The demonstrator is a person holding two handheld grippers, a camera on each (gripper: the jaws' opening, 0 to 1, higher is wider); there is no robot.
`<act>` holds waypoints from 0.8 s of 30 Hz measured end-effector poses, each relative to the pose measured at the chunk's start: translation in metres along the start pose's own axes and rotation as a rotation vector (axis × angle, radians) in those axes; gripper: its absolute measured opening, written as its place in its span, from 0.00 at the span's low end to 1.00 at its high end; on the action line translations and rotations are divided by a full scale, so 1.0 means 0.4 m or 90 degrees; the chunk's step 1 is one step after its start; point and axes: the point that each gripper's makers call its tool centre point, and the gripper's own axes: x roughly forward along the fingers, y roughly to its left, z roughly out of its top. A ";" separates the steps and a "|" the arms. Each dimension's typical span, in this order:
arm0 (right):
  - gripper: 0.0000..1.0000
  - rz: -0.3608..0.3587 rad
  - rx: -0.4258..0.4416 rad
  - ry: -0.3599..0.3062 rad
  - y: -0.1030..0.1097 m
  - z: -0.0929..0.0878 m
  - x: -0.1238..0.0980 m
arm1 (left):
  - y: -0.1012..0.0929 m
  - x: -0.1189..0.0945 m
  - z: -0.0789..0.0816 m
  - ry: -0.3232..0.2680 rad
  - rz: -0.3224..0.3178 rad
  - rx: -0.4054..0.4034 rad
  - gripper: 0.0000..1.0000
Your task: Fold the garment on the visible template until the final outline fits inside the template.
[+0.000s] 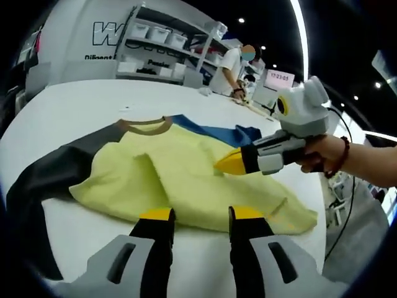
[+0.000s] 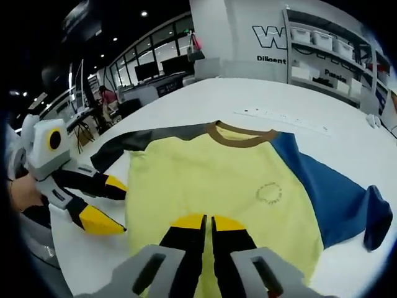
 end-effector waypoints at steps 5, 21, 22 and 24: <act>0.03 -0.023 0.027 0.007 -0.024 -0.023 -0.007 | 0.022 -0.012 0.003 0.005 0.020 -0.011 0.11; 0.12 -0.050 0.060 -0.004 -0.020 -0.060 -0.059 | -0.005 -0.081 0.036 -0.005 0.018 0.023 0.00; 0.13 -0.050 0.061 -0.006 -0.019 -0.061 -0.064 | -0.008 -0.086 0.037 -0.004 0.018 0.025 0.00; 0.14 -0.052 0.063 -0.008 -0.016 -0.063 -0.075 | -0.015 -0.101 0.037 0.002 0.020 0.029 0.00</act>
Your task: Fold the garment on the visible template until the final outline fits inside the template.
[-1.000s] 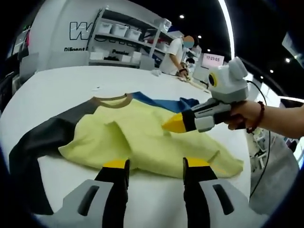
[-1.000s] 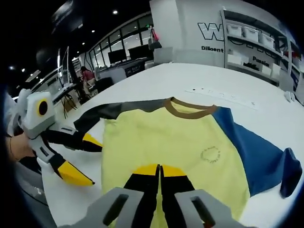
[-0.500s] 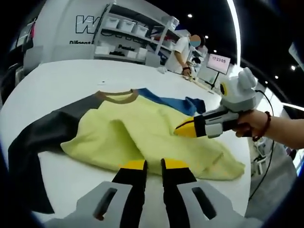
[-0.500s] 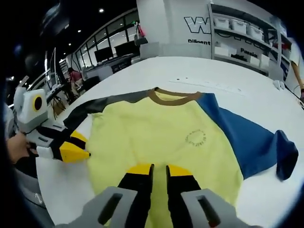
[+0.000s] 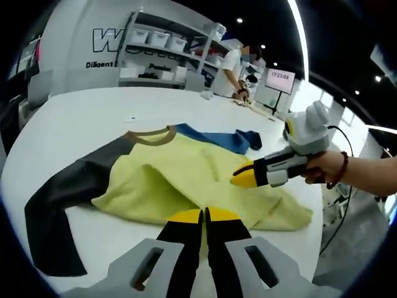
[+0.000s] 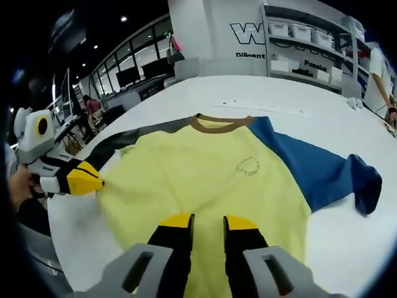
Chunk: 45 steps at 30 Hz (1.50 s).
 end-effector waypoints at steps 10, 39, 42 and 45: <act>0.24 -0.003 0.019 -0.010 0.011 -0.018 -0.043 | 0.006 -0.091 -0.064 0.073 0.066 -0.018 0.00; 0.73 -0.053 0.090 -0.026 -0.052 -0.082 -0.186 | 0.056 -0.304 -0.320 0.303 0.168 -0.040 0.00; 0.74 -0.056 0.095 -0.020 -0.057 -0.095 -0.190 | 0.060 -0.310 -0.332 0.312 0.168 -0.038 0.00; 0.75 -0.058 0.097 -0.020 -0.058 -0.102 -0.196 | 0.061 -0.314 -0.335 0.314 0.170 -0.038 0.00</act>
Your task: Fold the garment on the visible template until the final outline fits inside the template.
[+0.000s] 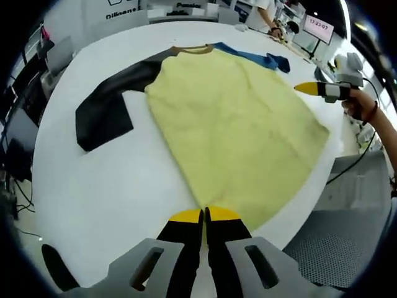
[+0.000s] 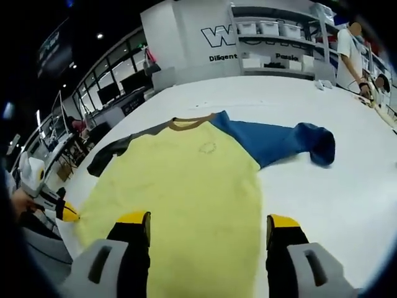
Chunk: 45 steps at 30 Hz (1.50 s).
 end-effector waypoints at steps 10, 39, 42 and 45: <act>0.77 -0.002 0.011 -0.001 -0.003 -0.014 -0.010 | 0.025 -0.007 -0.033 0.005 0.019 -0.001 0.00; 0.78 -0.016 -0.011 -0.029 -0.039 0.043 -0.010 | 0.028 -0.076 0.031 -0.186 0.012 -0.074 0.04; 0.78 -0.032 -0.023 -0.049 -0.080 0.085 -0.011 | 0.033 -0.113 0.088 -0.263 0.026 -0.054 0.15; 0.74 -0.064 -0.043 -0.078 -0.146 0.138 -0.014 | 0.030 -0.144 0.132 -0.324 0.020 -0.062 0.30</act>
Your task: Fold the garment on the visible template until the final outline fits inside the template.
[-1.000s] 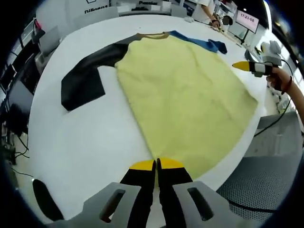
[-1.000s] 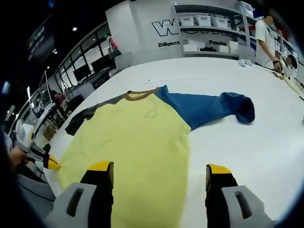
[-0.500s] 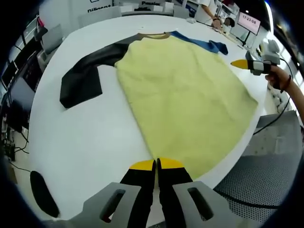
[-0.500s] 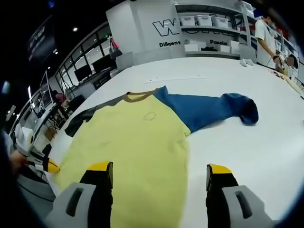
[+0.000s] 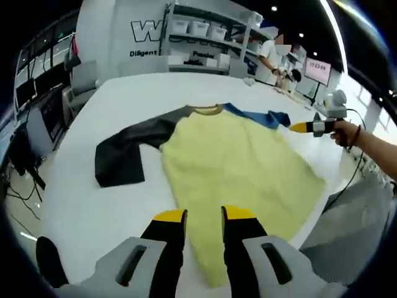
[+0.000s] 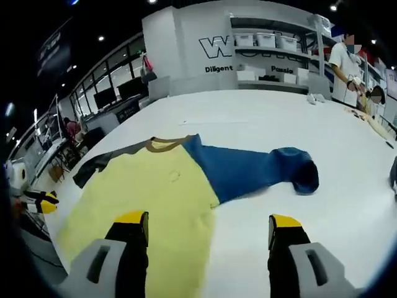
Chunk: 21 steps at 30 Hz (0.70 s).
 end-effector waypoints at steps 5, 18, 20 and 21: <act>0.58 -0.075 0.004 -0.045 -0.147 0.051 0.022 | -0.009 -0.004 0.013 -0.002 -0.004 0.003 0.49; 0.35 -0.189 0.020 -0.008 -0.359 0.014 0.083 | -0.024 0.000 0.056 -0.057 0.002 0.028 0.73; 0.30 -0.192 0.019 -0.007 -0.374 0.002 0.095 | -0.025 -0.001 0.066 -0.066 0.000 0.037 0.73; 0.29 -0.192 0.016 -0.002 -0.376 -0.002 0.098 | -0.024 -0.001 0.069 -0.069 0.000 0.038 0.73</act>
